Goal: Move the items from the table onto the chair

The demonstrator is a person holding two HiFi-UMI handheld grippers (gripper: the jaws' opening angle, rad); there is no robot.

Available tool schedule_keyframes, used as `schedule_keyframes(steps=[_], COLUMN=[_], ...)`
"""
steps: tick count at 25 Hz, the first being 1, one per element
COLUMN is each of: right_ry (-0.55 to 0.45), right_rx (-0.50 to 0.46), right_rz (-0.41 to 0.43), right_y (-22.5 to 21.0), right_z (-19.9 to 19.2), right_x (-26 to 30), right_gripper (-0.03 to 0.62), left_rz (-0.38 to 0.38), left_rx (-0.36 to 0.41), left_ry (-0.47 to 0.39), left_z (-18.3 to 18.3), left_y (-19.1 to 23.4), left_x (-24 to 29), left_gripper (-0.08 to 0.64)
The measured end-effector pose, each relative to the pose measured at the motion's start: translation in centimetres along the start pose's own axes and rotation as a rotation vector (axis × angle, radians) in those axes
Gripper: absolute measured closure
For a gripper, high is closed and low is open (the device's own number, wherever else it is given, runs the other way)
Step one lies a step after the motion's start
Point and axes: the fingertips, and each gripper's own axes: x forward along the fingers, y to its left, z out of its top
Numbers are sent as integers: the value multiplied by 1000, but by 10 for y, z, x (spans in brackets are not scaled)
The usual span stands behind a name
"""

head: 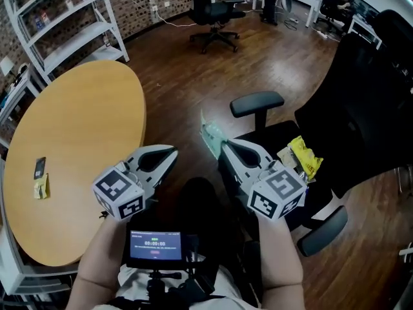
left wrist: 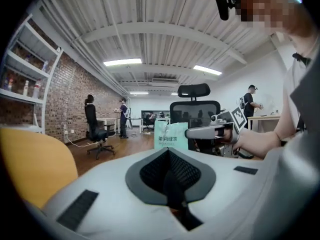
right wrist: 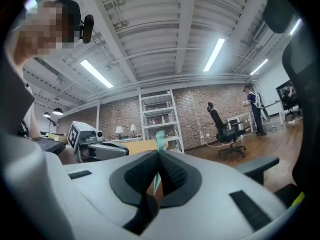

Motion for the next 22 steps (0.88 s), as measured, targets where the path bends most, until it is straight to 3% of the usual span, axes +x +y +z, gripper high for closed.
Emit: schedule_keyframes(steps=[5, 10, 22], right_ry=[40, 88, 222], right_rx=[26, 79, 248], right_rz=[-86, -202, -680], right_y=[-29, -64, -180], right_z=[-20, -52, -157], right_x=[-31, -62, -175], right_gripper=[586, 586, 586], left_rz=[-103, -172, -325], left_rx=[6, -93, -180], left_ry=[-8, -33, 29], left_z=[-6, -21, -78], left_y=[-29, -42, -102], left_x=[39, 66, 115], left_gripper=[549, 549, 549])
